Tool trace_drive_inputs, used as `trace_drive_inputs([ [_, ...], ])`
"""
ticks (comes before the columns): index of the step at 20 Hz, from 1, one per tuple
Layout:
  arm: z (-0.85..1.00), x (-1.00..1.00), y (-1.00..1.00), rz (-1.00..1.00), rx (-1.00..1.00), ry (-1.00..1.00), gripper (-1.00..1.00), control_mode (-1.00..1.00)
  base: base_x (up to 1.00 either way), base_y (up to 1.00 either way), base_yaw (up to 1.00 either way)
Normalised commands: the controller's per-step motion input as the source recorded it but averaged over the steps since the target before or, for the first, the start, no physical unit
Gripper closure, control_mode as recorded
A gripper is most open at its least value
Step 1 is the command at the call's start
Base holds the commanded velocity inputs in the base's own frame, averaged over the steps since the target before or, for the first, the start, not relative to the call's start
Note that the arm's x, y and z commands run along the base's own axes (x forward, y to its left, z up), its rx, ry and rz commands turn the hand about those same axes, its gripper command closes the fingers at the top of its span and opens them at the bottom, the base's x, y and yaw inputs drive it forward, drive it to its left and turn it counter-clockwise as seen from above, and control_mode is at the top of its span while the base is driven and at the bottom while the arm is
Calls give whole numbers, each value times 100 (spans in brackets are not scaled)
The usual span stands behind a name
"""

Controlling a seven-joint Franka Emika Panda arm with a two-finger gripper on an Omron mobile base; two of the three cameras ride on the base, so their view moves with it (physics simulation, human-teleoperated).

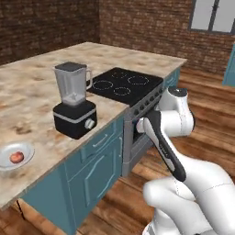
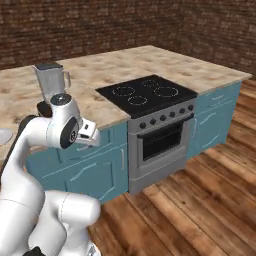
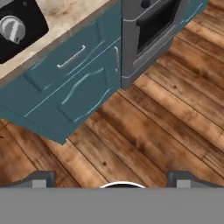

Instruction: Pick the peach and mango from the fridge and place them on the plate next to the blender to make a fruit smoothie.

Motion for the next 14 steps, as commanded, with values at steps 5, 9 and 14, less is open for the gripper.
trace_drive_inputs([
  [5, 0, 0, 0, 0, 0, 0, -100, 100, 6, -12, -80],
  [9, 0, 0, 0, 0, 0, 0, -100, 100, 51, -5, -61],
  [14, 0, 0, 0, 0, 0, 0, -100, 100, 96, -6, -41],
])
